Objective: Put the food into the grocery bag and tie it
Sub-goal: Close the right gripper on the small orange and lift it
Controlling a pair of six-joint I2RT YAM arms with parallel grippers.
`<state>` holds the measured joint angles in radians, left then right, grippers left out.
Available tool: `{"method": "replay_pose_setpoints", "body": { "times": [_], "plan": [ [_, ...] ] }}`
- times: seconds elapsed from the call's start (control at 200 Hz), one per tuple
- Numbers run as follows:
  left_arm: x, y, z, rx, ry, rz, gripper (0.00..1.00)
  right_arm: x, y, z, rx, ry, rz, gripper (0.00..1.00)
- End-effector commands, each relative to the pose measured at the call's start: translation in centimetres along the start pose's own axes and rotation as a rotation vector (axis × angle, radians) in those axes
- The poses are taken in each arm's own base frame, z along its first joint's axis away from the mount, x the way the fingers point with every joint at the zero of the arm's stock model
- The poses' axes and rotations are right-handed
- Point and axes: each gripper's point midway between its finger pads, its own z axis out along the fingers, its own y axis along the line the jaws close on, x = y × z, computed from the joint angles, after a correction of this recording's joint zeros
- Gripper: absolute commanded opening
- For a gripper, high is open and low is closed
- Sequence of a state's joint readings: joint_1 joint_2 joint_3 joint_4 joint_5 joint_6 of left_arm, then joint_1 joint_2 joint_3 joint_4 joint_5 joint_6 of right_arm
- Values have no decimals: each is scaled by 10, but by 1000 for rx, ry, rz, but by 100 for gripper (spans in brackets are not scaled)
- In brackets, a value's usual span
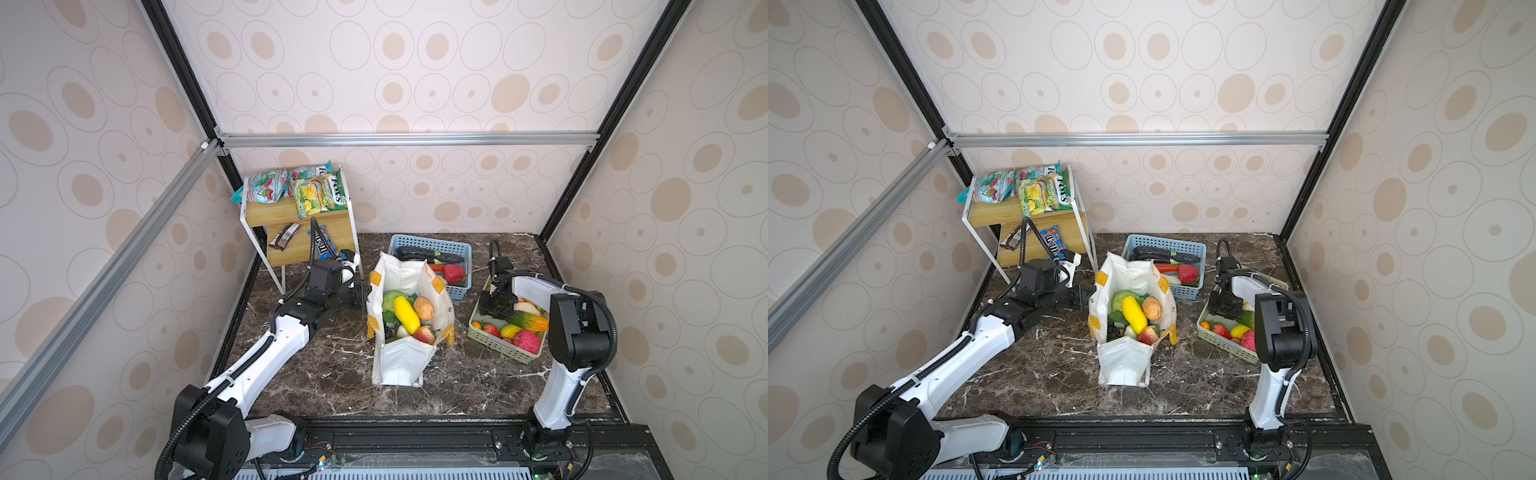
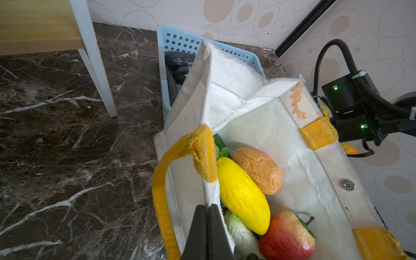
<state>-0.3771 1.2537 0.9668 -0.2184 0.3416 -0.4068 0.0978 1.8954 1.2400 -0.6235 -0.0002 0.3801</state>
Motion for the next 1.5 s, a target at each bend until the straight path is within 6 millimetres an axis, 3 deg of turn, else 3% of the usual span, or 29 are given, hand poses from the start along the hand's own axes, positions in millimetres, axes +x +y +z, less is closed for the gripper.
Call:
{"method": "replay_pose_setpoints", "body": {
  "times": [0.0, 0.415, 1.06, 1.495],
  "plan": [
    [-11, 0, -3, -2, -29, -7, 0, -3, -5, 2, 25, -34, -37, 37],
    [-12, 0, -4, -1, -41, -17, 0, -5, -2, -25, -4, -73, -53, 31],
    [-15, -4, -3, 15, -47, -22, 0, -15, 14, -117, -115, -192, -59, 32],
    [-15, -3, -3, 14, -47, -21, 0, -15, 46, -177, -230, -269, -94, 33]
  ]
}}
